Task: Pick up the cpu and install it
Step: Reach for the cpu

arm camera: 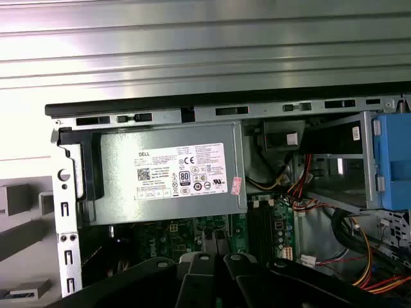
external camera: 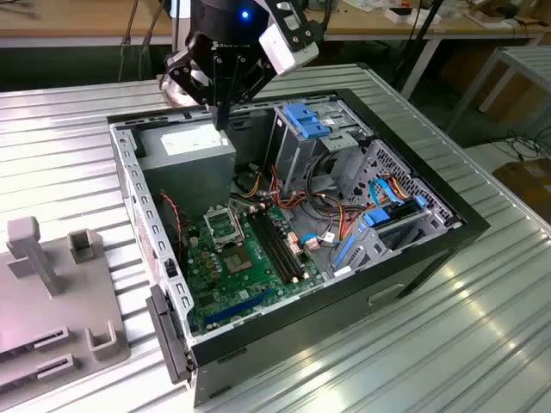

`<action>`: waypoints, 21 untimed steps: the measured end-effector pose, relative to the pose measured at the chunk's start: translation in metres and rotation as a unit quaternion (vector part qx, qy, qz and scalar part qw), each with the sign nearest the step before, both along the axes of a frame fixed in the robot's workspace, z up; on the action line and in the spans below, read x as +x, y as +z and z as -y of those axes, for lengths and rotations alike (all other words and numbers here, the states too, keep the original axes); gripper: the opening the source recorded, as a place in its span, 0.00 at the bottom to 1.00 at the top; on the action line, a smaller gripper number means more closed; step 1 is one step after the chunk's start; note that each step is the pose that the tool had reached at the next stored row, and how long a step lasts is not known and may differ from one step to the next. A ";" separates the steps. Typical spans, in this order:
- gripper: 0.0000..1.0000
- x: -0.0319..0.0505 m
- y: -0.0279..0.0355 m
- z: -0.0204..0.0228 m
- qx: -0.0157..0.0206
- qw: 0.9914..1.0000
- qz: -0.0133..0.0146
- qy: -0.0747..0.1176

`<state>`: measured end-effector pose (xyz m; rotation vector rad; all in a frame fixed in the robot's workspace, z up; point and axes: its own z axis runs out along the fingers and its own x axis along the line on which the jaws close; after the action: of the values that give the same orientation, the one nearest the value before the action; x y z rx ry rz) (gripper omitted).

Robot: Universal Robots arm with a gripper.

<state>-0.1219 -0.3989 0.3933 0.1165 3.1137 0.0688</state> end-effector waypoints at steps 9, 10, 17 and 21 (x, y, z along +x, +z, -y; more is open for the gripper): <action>0.11 -0.0008 0.0000 0.0000 0.000 1.000 0.000 0.000; 0.11 -0.0009 0.0000 0.0000 0.000 1.000 0.000 0.000; 0.11 -0.0044 -0.0001 0.0000 0.000 1.000 0.000 0.000; 0.11 -0.0046 -0.0001 0.0000 0.000 1.000 0.000 0.000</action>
<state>-0.1264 -0.3988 0.3932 0.1165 3.1137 0.0689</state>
